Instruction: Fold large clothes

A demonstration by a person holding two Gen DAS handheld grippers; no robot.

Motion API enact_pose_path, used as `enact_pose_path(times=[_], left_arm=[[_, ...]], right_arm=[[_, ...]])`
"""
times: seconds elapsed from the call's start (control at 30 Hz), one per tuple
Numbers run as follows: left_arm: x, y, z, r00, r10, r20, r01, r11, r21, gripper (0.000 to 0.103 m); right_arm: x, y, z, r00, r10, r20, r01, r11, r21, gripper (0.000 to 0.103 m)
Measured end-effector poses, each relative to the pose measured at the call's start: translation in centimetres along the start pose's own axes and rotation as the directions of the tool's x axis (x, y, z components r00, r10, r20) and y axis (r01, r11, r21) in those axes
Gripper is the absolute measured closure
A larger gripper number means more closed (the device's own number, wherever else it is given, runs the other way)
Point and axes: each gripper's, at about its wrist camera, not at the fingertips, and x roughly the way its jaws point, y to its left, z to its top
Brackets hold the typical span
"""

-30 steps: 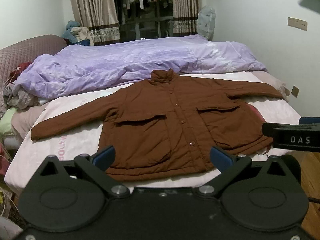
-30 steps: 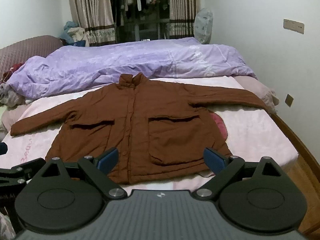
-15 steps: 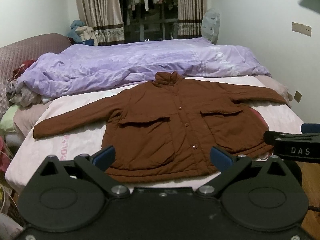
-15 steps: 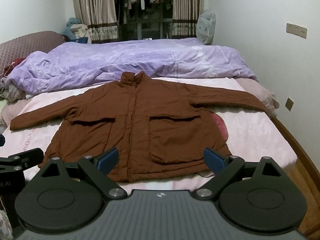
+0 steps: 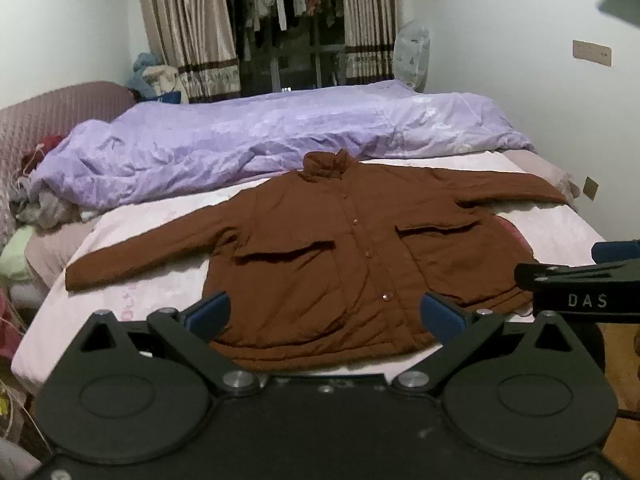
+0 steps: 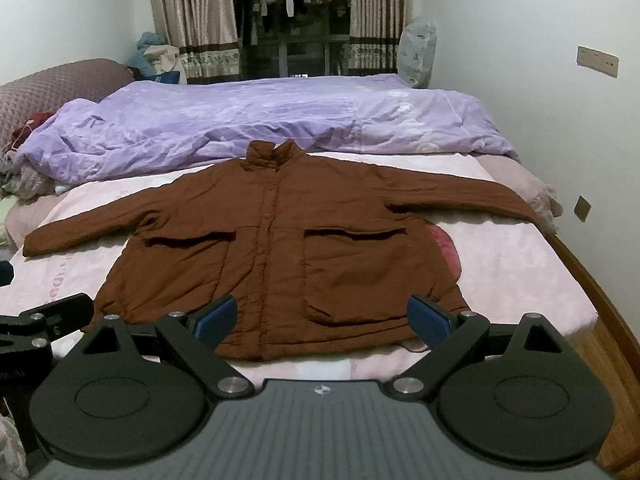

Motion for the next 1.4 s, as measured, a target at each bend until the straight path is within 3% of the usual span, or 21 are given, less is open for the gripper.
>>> enact_pose_path(times=[0.2, 0.33, 0.43, 0.5, 0.57, 0.63, 0.73, 0.8, 0.9, 0.97, 1.03, 1.1, 1.13, 1.17, 1.2, 1.23, 1.33, 1.4], left_arm=[[0.3, -0.1, -0.2, 1.0, 0.006, -0.013, -0.006, 1.0, 0.0, 0.0], [1.4, 0.5, -0.2, 0.997, 0.071, -0.005, -0.071, 0.994, -0.078, 0.0], [3.8, 1.4, -0.5, 0.994, 0.086, -0.065, -0.092, 0.99, -0.103, 0.0], [5.5, 2.1, -0.6, 0.992, 0.097, -0.078, -0.106, 0.986, -0.129, 0.0], [7.2, 3.2, -0.5, 0.997, 0.062, -0.044, -0.068, 0.987, -0.147, 0.0], [9.6, 5.0, -0.1, 0.999, 0.03, -0.04, -0.036, 0.986, -0.161, 0.0], [14.5, 9.7, 0.6, 0.987, 0.125, -0.101, -0.142, 0.973, -0.18, 0.0], [18.5, 13.8, 1.1, 0.962, 0.235, -0.141, -0.254, 0.958, -0.134, 0.0], [24.9, 21.9, 1.3, 0.89, 0.39, -0.238, -0.412, 0.91, -0.05, 0.0], [28.8, 29.0, 1.1, 0.825, 0.465, -0.321, -0.516, 0.851, -0.092, 0.0], [32.1, 35.8, 1.2, 0.786, 0.481, -0.388, -0.572, 0.804, -0.164, 0.0], [34.8, 42.8, 1.0, 0.704, 0.548, -0.453, -0.68, 0.703, -0.206, 0.0], [35.2, 45.1, 0.9, 0.676, 0.573, -0.464, -0.716, 0.66, -0.228, 0.0], [35.7, 48.0, 0.6, 0.66, 0.575, -0.483, -0.737, 0.62, -0.268, 0.0], [35.9, 50.0, 0.3, 0.663, 0.556, -0.502, -0.738, 0.599, -0.31, 0.0], [36.1, 52.0, -0.4, 0.682, 0.508, -0.526, -0.721, 0.586, -0.369, 0.0], [37.0, 55.2, -2.0, 0.749, 0.4, -0.528, -0.652, 0.583, -0.484, 0.0], [37.6, 56.0, -2.9, 0.775, 0.369, -0.512, -0.623, 0.581, -0.524, 0.001]], right_arm=[[0.0, 0.4, -0.1, 0.999, -0.007, 0.033, 0.007, 1.0, -0.007, 0.0], [0.1, 0.4, -0.4, 0.996, -0.013, 0.084, 0.012, 1.0, 0.011, 0.0], [1.4, -0.3, -0.5, 0.995, -0.046, 0.089, 0.041, 0.998, 0.057, 0.0], [3.0, -0.9, -0.7, 0.988, -0.062, 0.139, 0.05, 0.995, 0.086, 0.0], [5.9, -1.0, 0.0, 0.993, -0.075, 0.095, 0.069, 0.995, 0.068, 0.001], [9.0, -1.0, 1.3, 0.994, -0.093, 0.054, 0.09, 0.994, 0.06, 0.015], [12.9, -1.1, 3.3, 0.995, -0.091, 0.027, 0.09, 0.995, 0.046, 0.017], [14.8, -1.0, 4.2, 0.994, -0.104, 0.032, 0.103, 0.995, 0.012, 0.017], [17.4, -0.7, 5.3, 0.989, -0.133, 0.065, 0.137, 0.988, -0.065, 0.016], [19.0, -0.5, 5.9, 0.991, -0.133, 0.032, 0.136, 0.985, -0.104, 0.013], [20.7, -0.8, 6.9, 0.995, -0.101, 0.003, 0.101, 0.989, -0.104, 0.014], [21.9, -1.0, 7.4, 0.997, -0.079, 0.003, 0.079, 0.994, -0.077, 0.014], [22.3, -1.2, 7.6, 0.997, -0.074, 0.005, 0.074, 0.995, -0.063, 0.014], [22.6, -1.3, 7.7, 0.997, -0.073, 0.003, 0.074, 0.996, -0.056, 0.014], [23.1, -1.4, 7.7, 0.996, -0.087, 0.013, 0.088, 0.993, -0.076, 0.014], [23.7, -1.5, 7.7, 0.997, -0.081, 0.005, 0.082, 0.995, -0.065, 0.014], [25.4, -1.7, 7.6, 0.997, -0.073, -0.039, 0.071, 0.996, -0.058, 0.014], [26.3, -2.0, 7.6, 0.995, -0.076, -0.069, 0.072, 0.996, -0.051, 0.015]])
